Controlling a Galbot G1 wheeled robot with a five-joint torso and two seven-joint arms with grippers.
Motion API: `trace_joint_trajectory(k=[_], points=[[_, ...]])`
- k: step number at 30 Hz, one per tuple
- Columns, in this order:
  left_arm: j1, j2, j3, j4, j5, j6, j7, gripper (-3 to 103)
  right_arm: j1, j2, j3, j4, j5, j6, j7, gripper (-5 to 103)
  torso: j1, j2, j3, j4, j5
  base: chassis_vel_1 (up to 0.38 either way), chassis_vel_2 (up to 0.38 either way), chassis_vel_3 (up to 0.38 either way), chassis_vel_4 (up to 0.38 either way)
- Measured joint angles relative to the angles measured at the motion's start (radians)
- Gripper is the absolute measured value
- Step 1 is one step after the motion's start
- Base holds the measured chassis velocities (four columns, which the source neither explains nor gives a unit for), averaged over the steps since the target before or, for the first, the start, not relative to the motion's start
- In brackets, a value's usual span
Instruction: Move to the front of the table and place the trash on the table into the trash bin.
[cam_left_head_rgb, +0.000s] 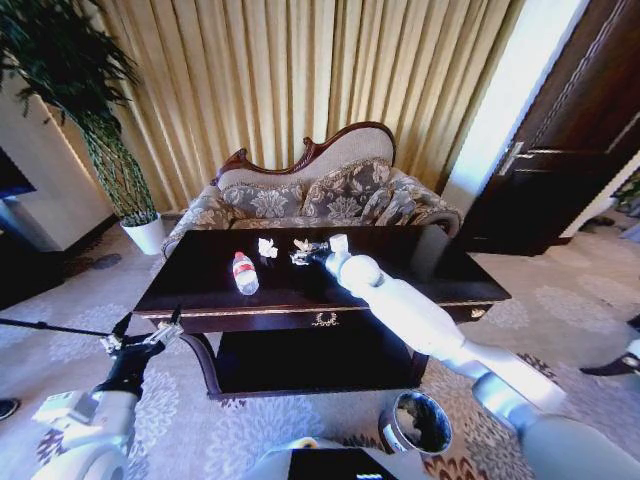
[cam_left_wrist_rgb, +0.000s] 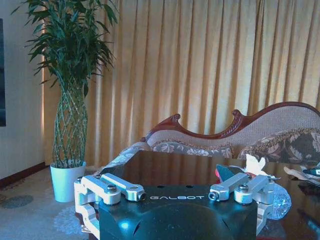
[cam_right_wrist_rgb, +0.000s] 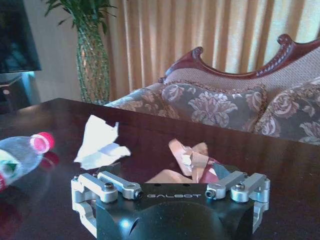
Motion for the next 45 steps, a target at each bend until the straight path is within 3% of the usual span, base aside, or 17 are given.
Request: trace_joint_trajectory(k=[17,28,43,45], points=[[-0.004,-0.002,0.002,0.0,-0.002,-0.002,0.002,100,0.021,0.002,0.037,-0.004,0.015,-0.006,0.02,100,0.0,0.0,0.0,-0.0001,0.0001,0.0,0.0,0.0,0.0],[-0.004,-0.006,0.002,0.0,-0.001,-0.006,0.002,100,0.057,0.052,0.025,-0.118,0.01,-0.003,0.024,100,0.0,0.0,0.0,0.0002,0.0001,0.0,0.0,0.0,0.0],[-0.014,-0.015,0.009,0.0,0.0,-0.006,0.003,100,0.051,0.049,0.014,-0.153,-0.016,-0.002,0.023,101,0.0,0.0,0.0,-0.0001,0.0002,0.0,0.0,0.0,0.0],[-0.014,-0.015,0.008,0.0,0.0,-0.006,0.003,100,0.049,0.052,0.013,-0.153,-0.019,-0.001,0.023,91,0.0,0.0,0.0,0.0,0.0002,0.0,0.0,0.0,0.0]])
